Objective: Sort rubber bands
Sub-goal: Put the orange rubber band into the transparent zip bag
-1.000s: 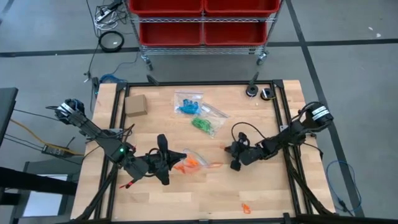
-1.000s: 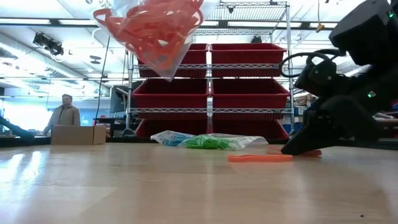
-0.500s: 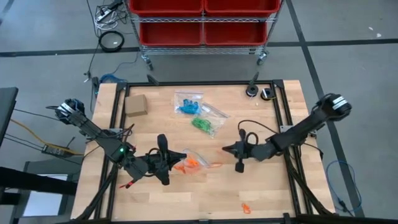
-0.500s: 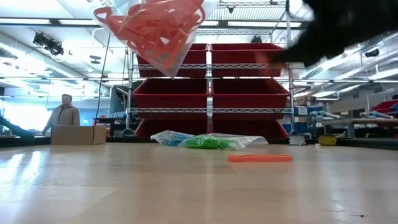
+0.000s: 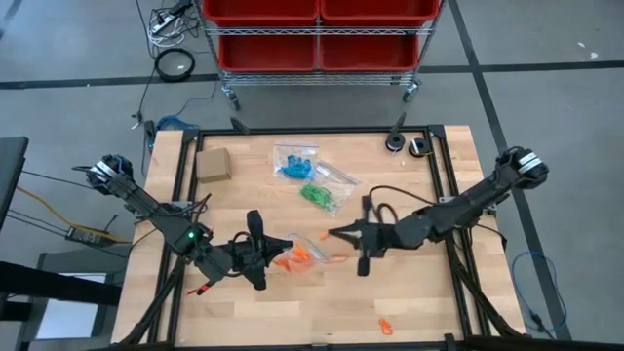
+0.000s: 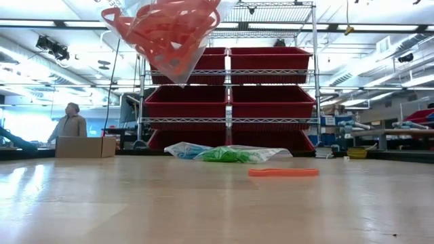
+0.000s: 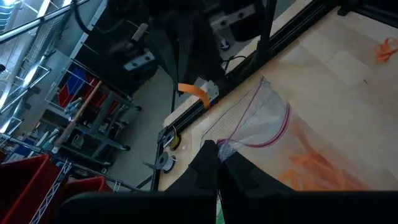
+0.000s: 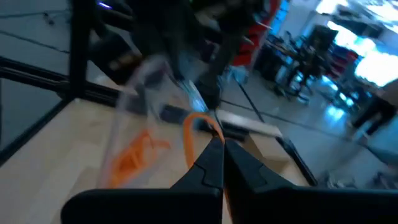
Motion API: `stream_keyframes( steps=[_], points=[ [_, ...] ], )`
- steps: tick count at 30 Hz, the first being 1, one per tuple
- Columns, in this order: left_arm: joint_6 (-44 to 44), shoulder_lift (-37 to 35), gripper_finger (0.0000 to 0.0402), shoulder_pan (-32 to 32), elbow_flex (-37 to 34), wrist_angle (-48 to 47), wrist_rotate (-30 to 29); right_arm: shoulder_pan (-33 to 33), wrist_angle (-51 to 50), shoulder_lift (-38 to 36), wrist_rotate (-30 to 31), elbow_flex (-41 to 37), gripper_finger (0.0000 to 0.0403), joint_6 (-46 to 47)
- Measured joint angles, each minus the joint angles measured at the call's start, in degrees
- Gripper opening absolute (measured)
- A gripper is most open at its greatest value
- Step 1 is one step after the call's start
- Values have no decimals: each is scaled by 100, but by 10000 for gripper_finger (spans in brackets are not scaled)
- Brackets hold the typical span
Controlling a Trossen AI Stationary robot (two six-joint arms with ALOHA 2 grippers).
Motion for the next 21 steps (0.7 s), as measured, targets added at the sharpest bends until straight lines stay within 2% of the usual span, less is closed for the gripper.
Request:
stream_keyframes(
  steps=[7, 13, 17, 21],
  points=[
    [0, 0, 6, 0, 0, 0, 0, -73, -777, 1151, -149, 1432, 0, -518],
    [0, 0, 6, 0, 0, 0, 0, -83, -2175, 1912, -241, 2480, 0, -445],
    [0, 0, 6, 0, 0, 9, 0, -83, -2902, 2192, -305, 2894, 0, -259],
    [0, 0, 6, 0, 0, 44, 2, -74, -2950, 2153, -313, 2972, 0, -96]
  ],
)
